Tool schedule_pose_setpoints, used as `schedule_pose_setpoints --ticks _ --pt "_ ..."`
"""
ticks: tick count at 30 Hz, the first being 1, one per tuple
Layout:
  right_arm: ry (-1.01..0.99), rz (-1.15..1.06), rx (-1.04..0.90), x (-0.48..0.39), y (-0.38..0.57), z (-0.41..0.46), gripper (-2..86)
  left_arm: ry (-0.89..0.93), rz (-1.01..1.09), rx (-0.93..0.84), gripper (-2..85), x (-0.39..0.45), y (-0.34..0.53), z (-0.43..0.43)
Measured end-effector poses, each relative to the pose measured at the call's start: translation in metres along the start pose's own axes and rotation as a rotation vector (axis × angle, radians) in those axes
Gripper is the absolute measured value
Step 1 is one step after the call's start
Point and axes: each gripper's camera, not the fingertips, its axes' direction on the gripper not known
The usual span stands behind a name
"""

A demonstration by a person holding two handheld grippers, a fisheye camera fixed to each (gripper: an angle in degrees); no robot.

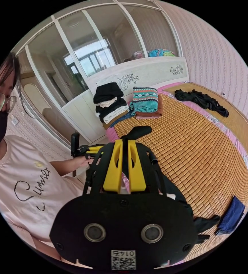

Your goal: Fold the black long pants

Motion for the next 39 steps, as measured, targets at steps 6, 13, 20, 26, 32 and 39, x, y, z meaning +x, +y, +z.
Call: schedule_pose_setpoints --ticks 6,13,20,26,32,39 --pt "0.036 0.011 0.060 -0.042 0.021 -0.056 1.7 -0.034 0.147 0.025 17.8 0.095 0.001 -0.055" --pt "-0.011 -0.059 0.108 -0.089 0.051 -0.112 1.7 -0.277 0.131 0.074 17.3 0.120 -0.010 -0.036" --pt "0.151 -0.072 0.159 -0.104 0.105 -0.194 1.4 0.008 0.173 0.122 0.2 0.102 -0.049 -0.061" --pt "0.316 0.392 0.218 -0.026 0.226 -0.246 1.3 0.227 0.398 0.065 -0.6 0.174 -0.085 -0.034" --pt "0.491 0.581 0.586 -0.058 0.302 -0.442 1.4 0.586 0.577 0.148 -0.8 0.313 -0.183 0.029" --pt "0.848 0.051 0.613 -0.193 0.158 -0.578 1.3 0.743 0.487 0.414 -0.9 0.349 -0.316 -0.024"
